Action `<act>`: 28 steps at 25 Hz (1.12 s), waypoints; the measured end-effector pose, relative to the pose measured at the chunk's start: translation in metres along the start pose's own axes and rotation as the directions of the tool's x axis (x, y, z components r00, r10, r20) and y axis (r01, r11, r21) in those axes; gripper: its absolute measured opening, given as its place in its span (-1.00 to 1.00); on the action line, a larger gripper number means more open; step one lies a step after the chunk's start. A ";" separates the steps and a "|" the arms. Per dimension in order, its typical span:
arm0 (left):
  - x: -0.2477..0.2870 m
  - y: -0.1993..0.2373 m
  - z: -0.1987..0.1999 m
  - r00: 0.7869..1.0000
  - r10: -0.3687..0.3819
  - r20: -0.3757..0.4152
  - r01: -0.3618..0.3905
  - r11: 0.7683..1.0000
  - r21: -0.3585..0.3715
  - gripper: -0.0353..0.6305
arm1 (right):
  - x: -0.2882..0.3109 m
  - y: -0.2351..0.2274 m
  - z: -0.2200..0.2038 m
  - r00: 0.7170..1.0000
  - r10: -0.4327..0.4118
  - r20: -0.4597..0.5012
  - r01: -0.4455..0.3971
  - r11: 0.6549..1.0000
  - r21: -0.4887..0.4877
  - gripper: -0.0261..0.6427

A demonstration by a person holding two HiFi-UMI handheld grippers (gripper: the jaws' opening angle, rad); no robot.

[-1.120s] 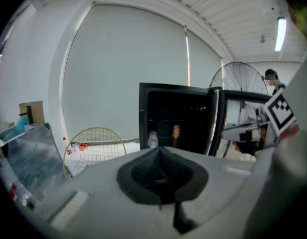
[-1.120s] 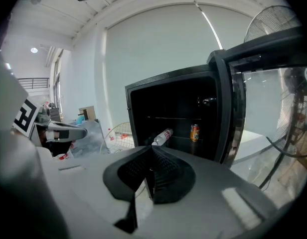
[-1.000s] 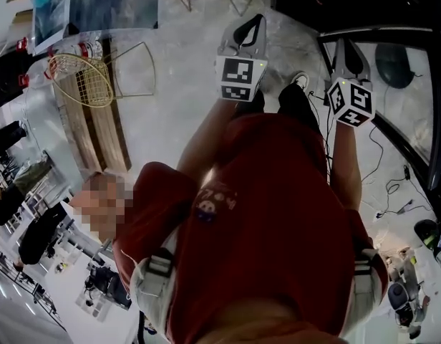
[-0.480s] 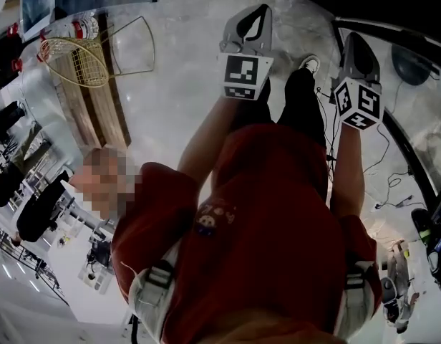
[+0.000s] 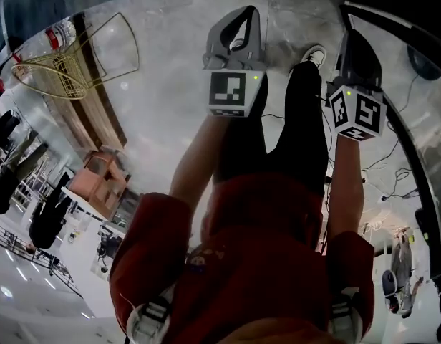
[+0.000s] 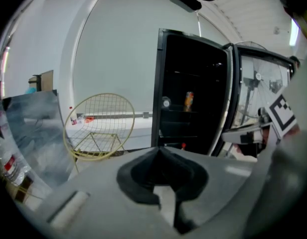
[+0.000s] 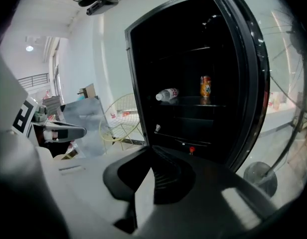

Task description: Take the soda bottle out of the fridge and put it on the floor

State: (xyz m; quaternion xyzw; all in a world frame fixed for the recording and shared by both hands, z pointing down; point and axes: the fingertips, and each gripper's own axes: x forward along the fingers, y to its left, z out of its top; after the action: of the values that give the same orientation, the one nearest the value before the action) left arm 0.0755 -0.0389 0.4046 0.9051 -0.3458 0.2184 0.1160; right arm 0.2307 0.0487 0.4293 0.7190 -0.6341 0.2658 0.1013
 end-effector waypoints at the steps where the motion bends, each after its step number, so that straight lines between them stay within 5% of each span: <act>1: 0.006 -0.001 -0.014 1.000 -0.004 -0.003 0.004 1.000 -0.002 -0.89 | 0.006 -0.003 -0.013 1.000 -0.007 -0.003 0.007 1.000 0.006 -0.93; 11: 0.078 -0.011 -0.146 0.996 -0.040 -0.078 0.040 0.999 -0.012 -0.90 | 0.056 -0.046 -0.132 0.995 -0.077 -0.061 0.080 0.996 0.043 -0.93; 19: 0.127 -0.020 -0.207 0.997 -0.075 -0.032 0.076 0.997 0.008 -0.90 | 0.098 -0.074 -0.211 0.991 -0.116 -0.071 0.119 0.992 0.044 -0.93; 28: 0.139 -0.046 -0.263 0.990 -0.103 -0.096 0.105 0.994 0.017 -0.90 | 0.105 -0.071 -0.269 0.986 -0.061 -0.153 0.072 0.995 0.067 -0.93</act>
State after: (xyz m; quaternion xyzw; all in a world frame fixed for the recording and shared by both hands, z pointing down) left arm 0.1163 0.0094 0.6987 0.9118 -0.2896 0.2585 0.1338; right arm 0.2371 0.1010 0.7224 0.7208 -0.5903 0.3385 0.1315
